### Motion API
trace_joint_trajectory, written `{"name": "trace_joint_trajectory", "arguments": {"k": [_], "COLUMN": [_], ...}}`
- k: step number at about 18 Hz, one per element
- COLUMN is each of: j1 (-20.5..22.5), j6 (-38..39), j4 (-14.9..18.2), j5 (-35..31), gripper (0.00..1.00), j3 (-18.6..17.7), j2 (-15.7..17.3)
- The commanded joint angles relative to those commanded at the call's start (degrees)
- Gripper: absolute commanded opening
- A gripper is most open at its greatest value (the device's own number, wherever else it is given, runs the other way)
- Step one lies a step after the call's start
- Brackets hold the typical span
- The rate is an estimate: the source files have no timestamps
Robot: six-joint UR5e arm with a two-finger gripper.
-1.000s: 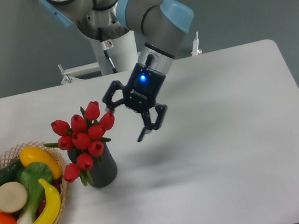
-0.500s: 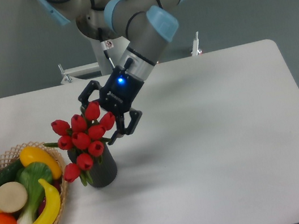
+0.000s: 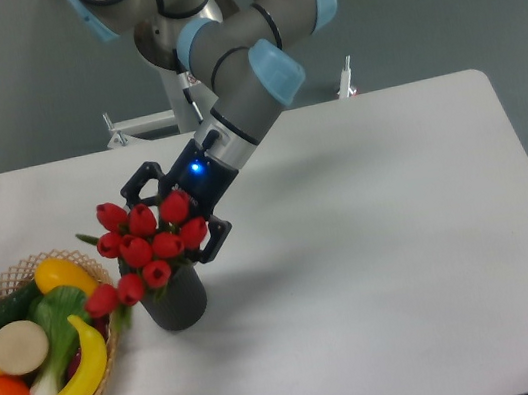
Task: Pick up the flowers from the vase
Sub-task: 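Lower the gripper around the tulip stems and close it, then lift the gripped tulips up out of the black vase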
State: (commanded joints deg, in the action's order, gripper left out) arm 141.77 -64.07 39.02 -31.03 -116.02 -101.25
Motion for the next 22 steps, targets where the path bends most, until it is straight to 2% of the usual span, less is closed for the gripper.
{"name": "trace_joint_trajectory", "arguments": {"k": [4, 6, 7, 13, 19, 22], "j1": [0.17, 0.52, 0.7, 1.58, 3.51, 5.0], "j6": [-0.17, -0.18, -0.09, 0.7, 4.83, 9.3], "j4": [0.0, 0.0, 0.0, 0.0, 0.0, 0.0], "j5": [0.0, 0.0, 0.0, 2.28, 6.23, 8.96], "gripper": [0.23, 0.03, 0.0, 0.0, 0.0, 0.0], "j3": [0.26, 0.53, 0.61, 0.62, 0.79, 1.23], "j2": [-0.09, 0.09, 0.17, 2.19, 5.09, 7.37]}}
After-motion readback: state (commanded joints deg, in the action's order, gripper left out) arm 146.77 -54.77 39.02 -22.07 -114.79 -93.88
